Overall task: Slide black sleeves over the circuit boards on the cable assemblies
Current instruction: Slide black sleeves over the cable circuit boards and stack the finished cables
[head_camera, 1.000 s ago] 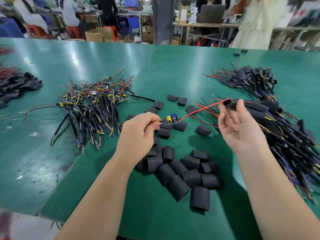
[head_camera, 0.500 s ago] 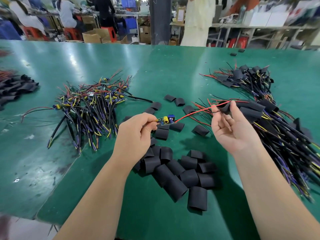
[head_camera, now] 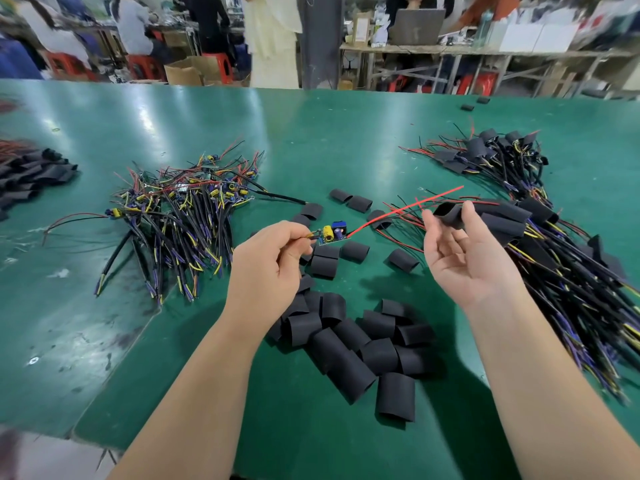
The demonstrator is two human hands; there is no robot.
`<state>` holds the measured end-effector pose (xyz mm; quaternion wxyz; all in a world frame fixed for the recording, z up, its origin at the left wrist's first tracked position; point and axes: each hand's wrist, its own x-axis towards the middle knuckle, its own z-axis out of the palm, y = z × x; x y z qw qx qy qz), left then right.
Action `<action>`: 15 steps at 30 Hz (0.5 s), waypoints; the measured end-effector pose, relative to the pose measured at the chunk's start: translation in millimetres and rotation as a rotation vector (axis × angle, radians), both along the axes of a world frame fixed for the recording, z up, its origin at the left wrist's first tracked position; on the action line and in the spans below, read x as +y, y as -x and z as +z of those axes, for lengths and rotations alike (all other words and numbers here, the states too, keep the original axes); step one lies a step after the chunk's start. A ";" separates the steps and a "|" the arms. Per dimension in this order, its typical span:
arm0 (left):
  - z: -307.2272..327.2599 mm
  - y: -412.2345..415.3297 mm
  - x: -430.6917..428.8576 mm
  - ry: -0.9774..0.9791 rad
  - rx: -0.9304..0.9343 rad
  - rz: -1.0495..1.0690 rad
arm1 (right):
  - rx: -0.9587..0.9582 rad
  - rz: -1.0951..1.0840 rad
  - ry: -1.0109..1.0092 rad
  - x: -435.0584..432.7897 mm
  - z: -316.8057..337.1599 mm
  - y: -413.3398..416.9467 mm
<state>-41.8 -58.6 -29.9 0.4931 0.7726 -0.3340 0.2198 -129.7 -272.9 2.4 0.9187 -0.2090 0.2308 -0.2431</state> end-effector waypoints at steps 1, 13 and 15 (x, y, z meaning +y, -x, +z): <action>-0.1 0.1 0.2 -0.006 -0.003 0.001 | -0.023 0.005 -0.021 0.0 1.0 0.3; 0.0 1.2 1.5 -0.051 0.012 -0.002 | -0.061 0.020 -0.077 2.3 10.2 4.1; 0.1 1.0 1.9 -0.069 0.001 0.008 | -0.049 0.021 -0.057 1.6 11.4 5.6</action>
